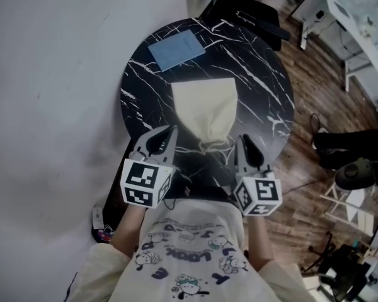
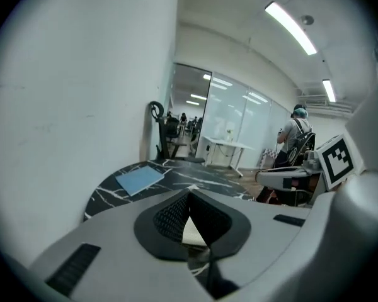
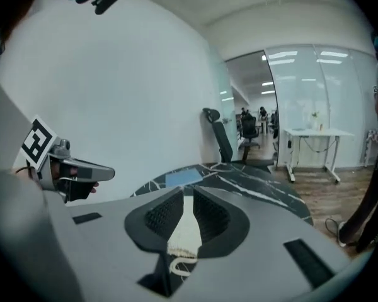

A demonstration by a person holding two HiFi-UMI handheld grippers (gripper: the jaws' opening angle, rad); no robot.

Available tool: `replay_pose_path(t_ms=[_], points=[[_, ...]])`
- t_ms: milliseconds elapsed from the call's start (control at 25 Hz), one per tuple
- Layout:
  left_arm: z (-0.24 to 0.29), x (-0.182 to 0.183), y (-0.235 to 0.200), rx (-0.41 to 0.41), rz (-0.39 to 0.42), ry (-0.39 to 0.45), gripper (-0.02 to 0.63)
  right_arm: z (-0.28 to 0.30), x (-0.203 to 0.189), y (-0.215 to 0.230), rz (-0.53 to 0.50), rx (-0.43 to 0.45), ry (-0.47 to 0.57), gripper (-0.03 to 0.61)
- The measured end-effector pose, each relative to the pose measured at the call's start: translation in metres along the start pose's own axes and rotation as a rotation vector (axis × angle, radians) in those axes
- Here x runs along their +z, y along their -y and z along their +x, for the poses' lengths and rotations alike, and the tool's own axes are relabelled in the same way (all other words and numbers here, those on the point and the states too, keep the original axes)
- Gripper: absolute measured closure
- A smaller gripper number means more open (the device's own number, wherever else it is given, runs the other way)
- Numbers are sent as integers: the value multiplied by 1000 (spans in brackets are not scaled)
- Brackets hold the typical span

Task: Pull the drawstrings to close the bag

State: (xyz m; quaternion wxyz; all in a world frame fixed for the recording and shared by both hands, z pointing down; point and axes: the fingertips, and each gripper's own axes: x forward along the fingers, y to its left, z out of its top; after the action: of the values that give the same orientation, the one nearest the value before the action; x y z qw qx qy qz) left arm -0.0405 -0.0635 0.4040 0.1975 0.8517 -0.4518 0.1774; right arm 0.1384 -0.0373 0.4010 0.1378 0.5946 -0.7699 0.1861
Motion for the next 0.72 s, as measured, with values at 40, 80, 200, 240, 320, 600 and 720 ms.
replay_pose_path(t_ms=[40, 80, 200, 240, 320, 600, 720], points=[[-4, 15, 3, 1, 12, 36, 574, -1, 16, -6, -5, 3, 48, 520], [-9, 29, 7, 3, 30, 70, 574, -3, 30, -12, -9, 8, 89, 520], [-20, 66, 23, 7, 87, 167, 574, -11, 64, -31, -26, 22, 184, 520], [-22, 76, 28, 7, 101, 195, 574, -13, 72, -36, -34, 22, 212, 523], [-25, 89, 36, 12, 116, 242, 574, -17, 86, -45, -46, 16, 261, 523], [-23, 95, 46, 71, 130, 308, 574, -27, 97, -59, -99, -47, 337, 523], [-22, 89, 46, 118, 150, 296, 574, -31, 99, -61, -110, -67, 351, 533]])
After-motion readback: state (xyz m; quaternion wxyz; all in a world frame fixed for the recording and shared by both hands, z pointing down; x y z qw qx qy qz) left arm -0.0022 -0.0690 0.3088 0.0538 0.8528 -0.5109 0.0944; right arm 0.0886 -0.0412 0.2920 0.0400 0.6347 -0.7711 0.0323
